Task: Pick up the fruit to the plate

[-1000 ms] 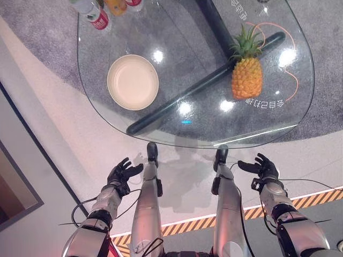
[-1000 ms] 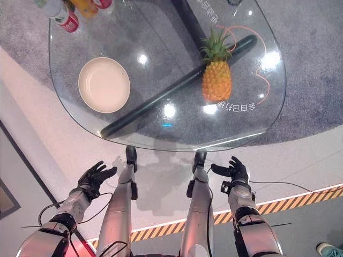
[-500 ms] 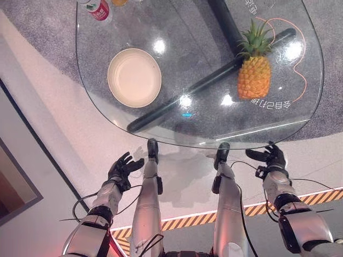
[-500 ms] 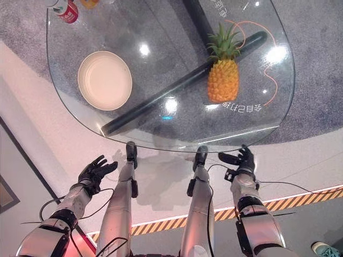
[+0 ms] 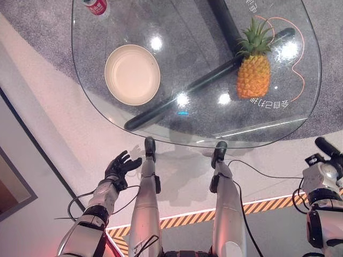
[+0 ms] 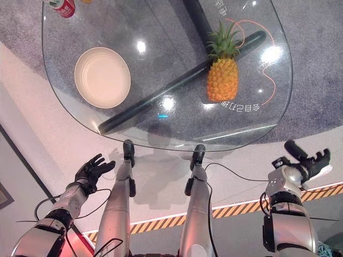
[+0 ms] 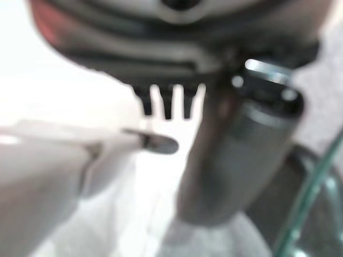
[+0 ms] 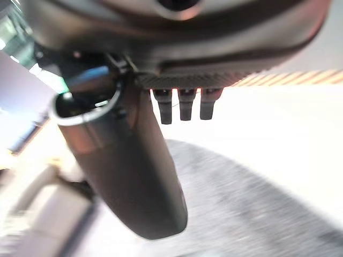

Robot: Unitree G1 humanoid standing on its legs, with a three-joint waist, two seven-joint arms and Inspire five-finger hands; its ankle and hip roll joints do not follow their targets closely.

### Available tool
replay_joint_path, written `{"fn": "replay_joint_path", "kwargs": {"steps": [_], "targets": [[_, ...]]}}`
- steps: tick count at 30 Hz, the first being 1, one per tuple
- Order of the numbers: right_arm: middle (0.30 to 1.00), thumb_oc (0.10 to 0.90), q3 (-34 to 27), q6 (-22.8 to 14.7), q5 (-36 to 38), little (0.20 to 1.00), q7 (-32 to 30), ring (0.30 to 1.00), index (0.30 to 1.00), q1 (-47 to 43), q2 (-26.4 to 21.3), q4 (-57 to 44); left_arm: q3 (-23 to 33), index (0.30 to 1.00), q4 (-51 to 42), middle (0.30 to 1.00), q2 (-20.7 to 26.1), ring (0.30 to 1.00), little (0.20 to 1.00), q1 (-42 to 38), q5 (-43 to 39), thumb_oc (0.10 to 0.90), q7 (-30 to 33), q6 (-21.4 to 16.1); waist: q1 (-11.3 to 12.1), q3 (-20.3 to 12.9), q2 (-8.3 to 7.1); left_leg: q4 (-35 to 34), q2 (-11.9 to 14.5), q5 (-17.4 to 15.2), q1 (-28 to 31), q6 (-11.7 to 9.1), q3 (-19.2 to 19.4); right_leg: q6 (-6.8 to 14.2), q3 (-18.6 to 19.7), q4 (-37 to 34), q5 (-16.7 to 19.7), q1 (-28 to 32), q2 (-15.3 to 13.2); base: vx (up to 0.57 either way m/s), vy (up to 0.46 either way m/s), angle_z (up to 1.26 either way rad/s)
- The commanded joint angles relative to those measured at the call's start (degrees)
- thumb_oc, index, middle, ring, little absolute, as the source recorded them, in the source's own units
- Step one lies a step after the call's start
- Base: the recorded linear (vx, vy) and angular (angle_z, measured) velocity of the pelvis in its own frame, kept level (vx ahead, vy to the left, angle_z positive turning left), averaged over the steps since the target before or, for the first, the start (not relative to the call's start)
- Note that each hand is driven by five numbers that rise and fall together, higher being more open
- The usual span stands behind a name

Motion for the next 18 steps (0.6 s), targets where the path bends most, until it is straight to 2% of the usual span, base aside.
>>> {"fn": "replay_joint_path", "kwargs": {"steps": [1,4,9,13,15,18], "targets": [[0.9,0.8,-1.0,-7.8,-4.0,0.9,-9.3,0.9,0.9,0.9,-4.7,-4.8,0.1,0.9,1.8,0.9,2.4,0.9,0.9,3.6,-3.0,0.8,2.0,-1.0,0.4,-0.5,-1.59,7.1,-1.5,-6.9,-1.2,1.6,-1.1,-0.1,-2.2,-1.5,3.2,-0.5,0.5,-0.02,0.038,0.01],[0.9,0.8,0.4,-9.0,-8.6,0.9,-14.5,0.9,0.9,0.1,-4.3,-12.9,-0.1,0.9,1.4,0.9,1.9,0.9,0.9,3.7,-3.7,0.8,2.5,-1.2,0.1,-0.5,-1.26,6.6,-1.6,-6.9,-1.1,1.7,-0.8,-0.2,-2.0,-1.7,2.9,-0.7,0.5,0.0,0.051,0.0],[0.9,0.8,2.0,-8.4,-18.7,0.9,-19.3,0.9,0.9,0.3,-2.2,-25.0,0.3,0.9,1.6,0.9,0.7,0.9,0.9,4.1,-3.8,0.8,2.3,-2.2,-0.4,-0.5,-0.76,6.0,-1.9,-6.4,-1.3,1.9,-0.7,-0.3,-1.6,-1.7,2.8,-1.4,0.3,-0.01,0.044,-0.01],[0.9,0.8,3.6,-7.8,-24.4,0.9,-18.7,0.9,0.9,0.7,-0.8,-31.9,0.6,0.9,1.9,0.9,-0.3,0.9,0.9,4.5,-3.3,0.8,1.9,-3.0,-0.6,-0.5,-0.48,5.7,-2.1,-6.1,-1.4,1.9,-0.5,-0.4,-1.5,-1.8,2.6,-1.5,0.1,0.0,0.028,0.0],[0.9,0.8,5.0,-6.7,-27.0,0.9,-16.1,0.9,0.9,1.0,-0.1,-36.0,1.1,0.9,1.7,0.9,-0.5,0.9,0.9,4.5,-3.1,0.8,1.8,-3.1,-0.9,-0.5,-0.29,5.4,-2.3,-5.5,-2.0,2.0,-0.3,-0.4,-1.3,-2.0,3.0,-2.2,-0.1,0.0,0.016,0.0],[0.9,0.8,7.2,-4.9,-27.1,0.9,-11.6,0.9,0.9,1.7,0.6,-39.1,1.6,0.9,1.7,0.9,-0.8,0.9,0.9,5.0,-2.8,0.8,1.5,-3.2,-0.9,-0.5,-0.16,5.3,-2.1,-5.6,-1.5,1.9,0.0,-0.5,-1.2,-1.8,2.5,-1.8,0.0,0.0,0.0,0.0]]}}
